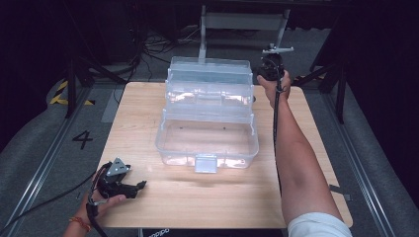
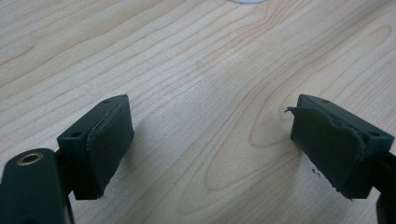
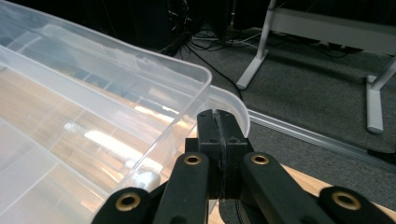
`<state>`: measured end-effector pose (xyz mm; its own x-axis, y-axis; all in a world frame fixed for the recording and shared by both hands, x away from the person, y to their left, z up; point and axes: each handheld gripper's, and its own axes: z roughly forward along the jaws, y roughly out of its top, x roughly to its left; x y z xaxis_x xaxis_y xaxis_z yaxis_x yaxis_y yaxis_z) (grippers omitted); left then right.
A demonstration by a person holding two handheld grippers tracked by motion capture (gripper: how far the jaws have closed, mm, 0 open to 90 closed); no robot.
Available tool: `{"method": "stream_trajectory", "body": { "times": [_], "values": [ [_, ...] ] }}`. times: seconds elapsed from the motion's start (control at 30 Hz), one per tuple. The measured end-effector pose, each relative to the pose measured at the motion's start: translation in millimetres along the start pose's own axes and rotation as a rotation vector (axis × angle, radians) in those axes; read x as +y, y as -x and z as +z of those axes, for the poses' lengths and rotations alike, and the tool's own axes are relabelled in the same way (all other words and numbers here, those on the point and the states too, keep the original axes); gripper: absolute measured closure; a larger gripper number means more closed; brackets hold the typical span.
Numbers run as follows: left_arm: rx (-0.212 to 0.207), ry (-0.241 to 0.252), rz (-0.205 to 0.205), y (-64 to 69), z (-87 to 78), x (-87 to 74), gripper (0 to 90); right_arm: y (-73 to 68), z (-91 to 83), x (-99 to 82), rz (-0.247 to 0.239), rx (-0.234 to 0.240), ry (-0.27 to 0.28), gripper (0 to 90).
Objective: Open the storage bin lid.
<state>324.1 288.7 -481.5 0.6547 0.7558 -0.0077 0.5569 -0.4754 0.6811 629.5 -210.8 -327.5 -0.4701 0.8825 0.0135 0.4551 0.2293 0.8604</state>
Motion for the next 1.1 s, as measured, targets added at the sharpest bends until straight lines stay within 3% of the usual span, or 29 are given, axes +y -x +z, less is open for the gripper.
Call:
{"method": "stream_trajectory", "body": {
  "times": [0.4, 0.8, 1.1],
  "values": [
    [0.005, 0.001, 0.008, -0.4, 0.1, -0.1, 13.5, -5.6, -32.1, 2.0, -0.062, -0.017, 0.027, 90.0],
    [0.005, 0.001, 0.009, -0.5, 0.0, -0.1, 13.5, -8.8, -65.3, -16.5, -0.133, -0.014, 0.014, 88.6],
    [0.008, 0.0, 0.019, -1.3, -0.1, 0.2, 13.5, -6.2, -86.0, -33.9, -0.157, 0.01, 0.005, 78.5]
  ]
}}
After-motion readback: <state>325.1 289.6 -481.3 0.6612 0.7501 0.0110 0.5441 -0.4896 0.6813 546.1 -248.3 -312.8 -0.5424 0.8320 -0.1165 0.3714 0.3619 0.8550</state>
